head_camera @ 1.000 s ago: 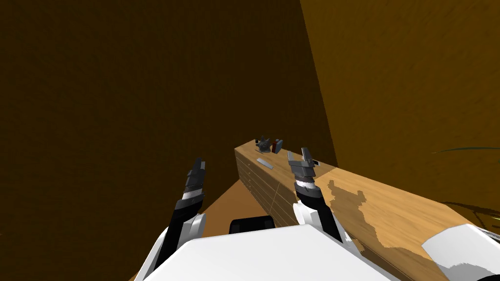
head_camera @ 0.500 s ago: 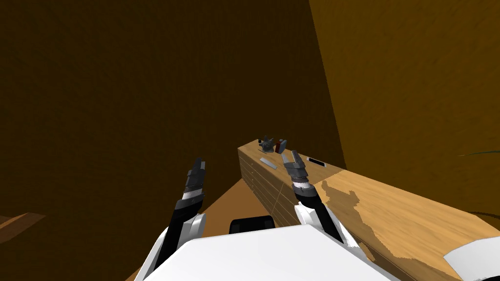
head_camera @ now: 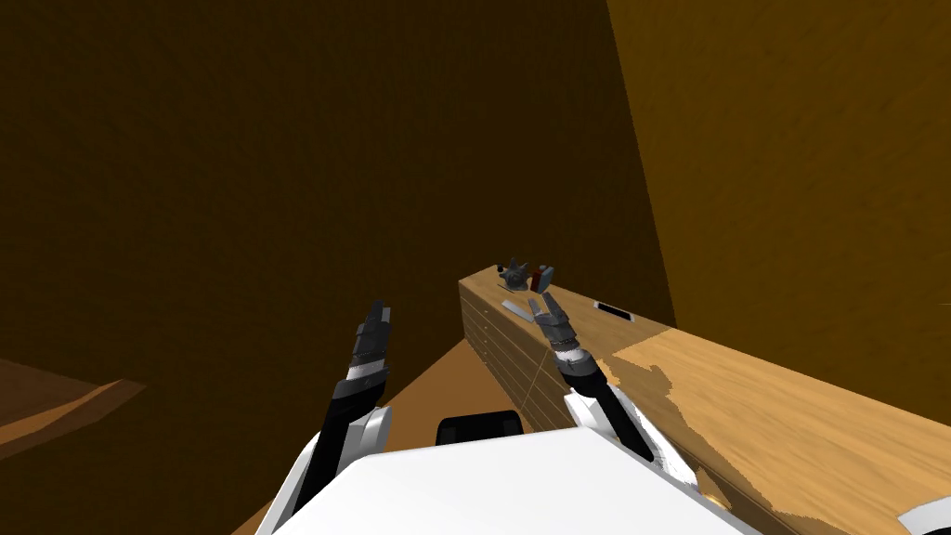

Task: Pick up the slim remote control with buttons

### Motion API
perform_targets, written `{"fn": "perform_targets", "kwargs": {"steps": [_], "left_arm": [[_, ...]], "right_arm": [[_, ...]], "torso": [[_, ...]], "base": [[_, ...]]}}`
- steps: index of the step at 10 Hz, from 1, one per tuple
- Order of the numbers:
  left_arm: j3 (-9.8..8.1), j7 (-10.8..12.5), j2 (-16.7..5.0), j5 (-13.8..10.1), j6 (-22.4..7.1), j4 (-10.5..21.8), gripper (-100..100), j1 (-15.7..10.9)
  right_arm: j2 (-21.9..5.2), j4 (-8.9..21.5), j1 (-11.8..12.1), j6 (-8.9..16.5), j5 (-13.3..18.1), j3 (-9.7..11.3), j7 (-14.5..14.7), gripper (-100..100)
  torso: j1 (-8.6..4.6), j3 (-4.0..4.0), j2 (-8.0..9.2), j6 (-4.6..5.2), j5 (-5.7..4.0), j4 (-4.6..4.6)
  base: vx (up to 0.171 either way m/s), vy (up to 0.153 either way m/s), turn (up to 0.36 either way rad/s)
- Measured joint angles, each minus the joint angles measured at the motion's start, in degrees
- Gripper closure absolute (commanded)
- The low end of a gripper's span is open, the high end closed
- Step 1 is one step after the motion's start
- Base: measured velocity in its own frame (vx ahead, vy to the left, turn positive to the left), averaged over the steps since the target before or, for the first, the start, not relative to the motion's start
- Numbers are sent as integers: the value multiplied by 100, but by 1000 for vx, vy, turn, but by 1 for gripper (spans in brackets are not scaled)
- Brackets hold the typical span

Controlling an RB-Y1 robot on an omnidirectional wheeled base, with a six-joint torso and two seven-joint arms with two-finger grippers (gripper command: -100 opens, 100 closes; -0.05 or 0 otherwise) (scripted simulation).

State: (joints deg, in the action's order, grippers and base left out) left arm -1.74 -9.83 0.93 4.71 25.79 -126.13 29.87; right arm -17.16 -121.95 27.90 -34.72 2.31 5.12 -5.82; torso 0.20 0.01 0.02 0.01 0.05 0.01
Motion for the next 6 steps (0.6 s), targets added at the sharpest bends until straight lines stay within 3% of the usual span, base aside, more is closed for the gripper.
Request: {"fn": "perform_targets", "kwargs": {"steps": [6], "left_arm": [[0, 0, 0, 0, 0, 0, 0, 0]], "right_arm": [[-1087, 594, -87, -110, 204, 239, -4, -100]], "torso": [[6, 0, 0, 1, 1, 0]], "base": [[-6, 61, 74]]}}
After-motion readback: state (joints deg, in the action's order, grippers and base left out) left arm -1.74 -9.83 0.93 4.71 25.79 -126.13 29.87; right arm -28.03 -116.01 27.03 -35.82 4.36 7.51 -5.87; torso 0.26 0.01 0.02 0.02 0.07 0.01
